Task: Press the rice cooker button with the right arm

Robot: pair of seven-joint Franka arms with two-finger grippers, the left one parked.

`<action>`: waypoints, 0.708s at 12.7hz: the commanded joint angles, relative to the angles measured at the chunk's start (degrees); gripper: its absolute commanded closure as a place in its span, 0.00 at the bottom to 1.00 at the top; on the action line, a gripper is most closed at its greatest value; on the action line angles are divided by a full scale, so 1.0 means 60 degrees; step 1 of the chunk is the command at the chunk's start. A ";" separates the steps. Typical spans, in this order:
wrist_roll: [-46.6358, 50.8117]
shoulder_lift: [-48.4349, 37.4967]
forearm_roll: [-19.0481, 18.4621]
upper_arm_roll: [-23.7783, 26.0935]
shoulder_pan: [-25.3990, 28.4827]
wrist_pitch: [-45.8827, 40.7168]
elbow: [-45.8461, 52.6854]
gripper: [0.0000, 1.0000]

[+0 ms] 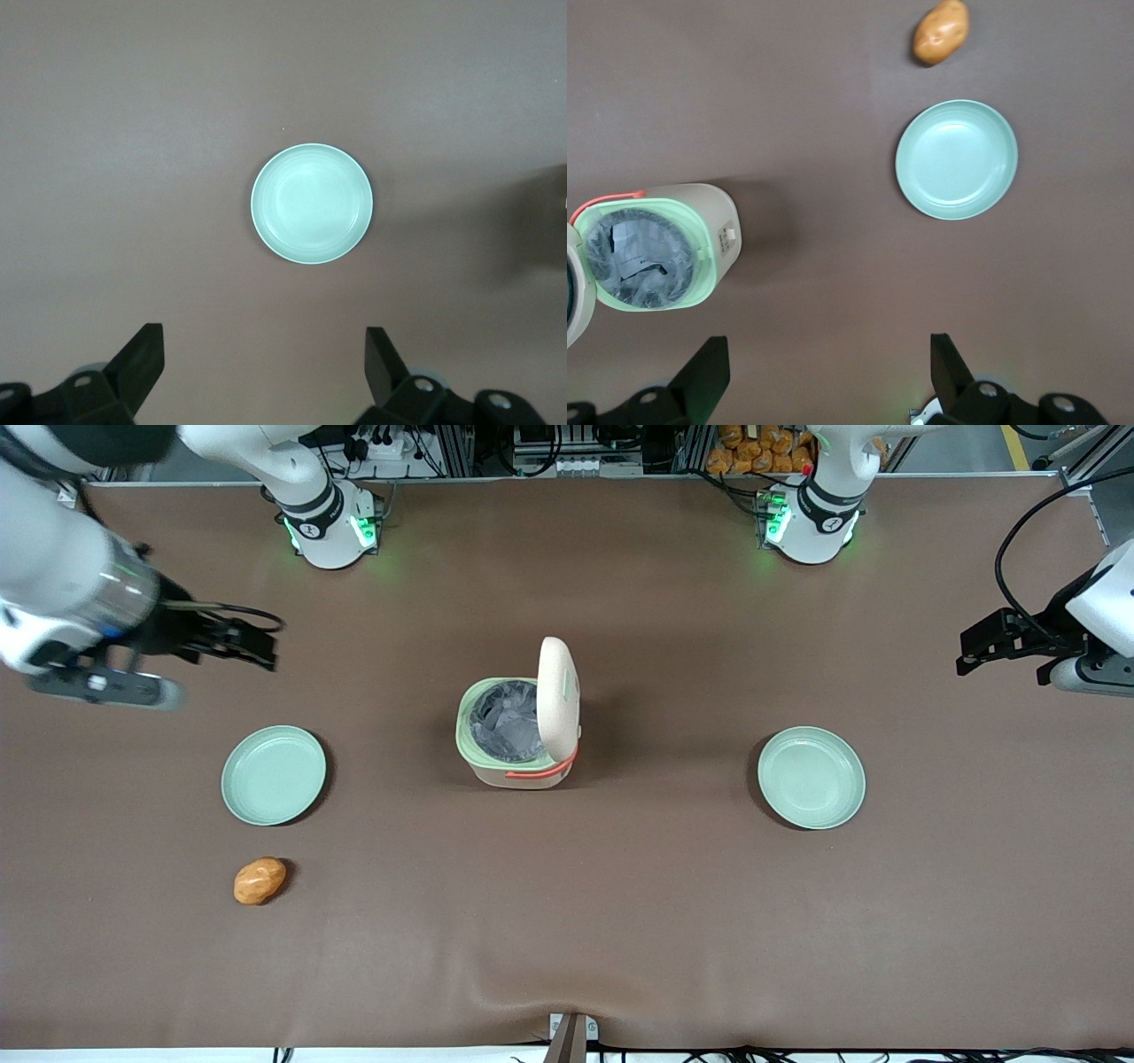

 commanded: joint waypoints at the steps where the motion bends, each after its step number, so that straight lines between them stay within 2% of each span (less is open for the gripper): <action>1: -0.0755 -0.0570 -0.0117 -0.0039 -0.0295 -0.0118 -0.0304 0.00; 5: -0.1815 -0.1142 -0.0600 -0.0040 -0.0604 0.0173 -0.1139 0.00; 6: -0.2091 -0.1303 -0.0804 -0.0040 -0.0604 0.0523 -0.1561 0.00; 9: -0.2269 -0.2196 -0.0821 -0.0040 -0.0722 0.1944 -0.3275 0.00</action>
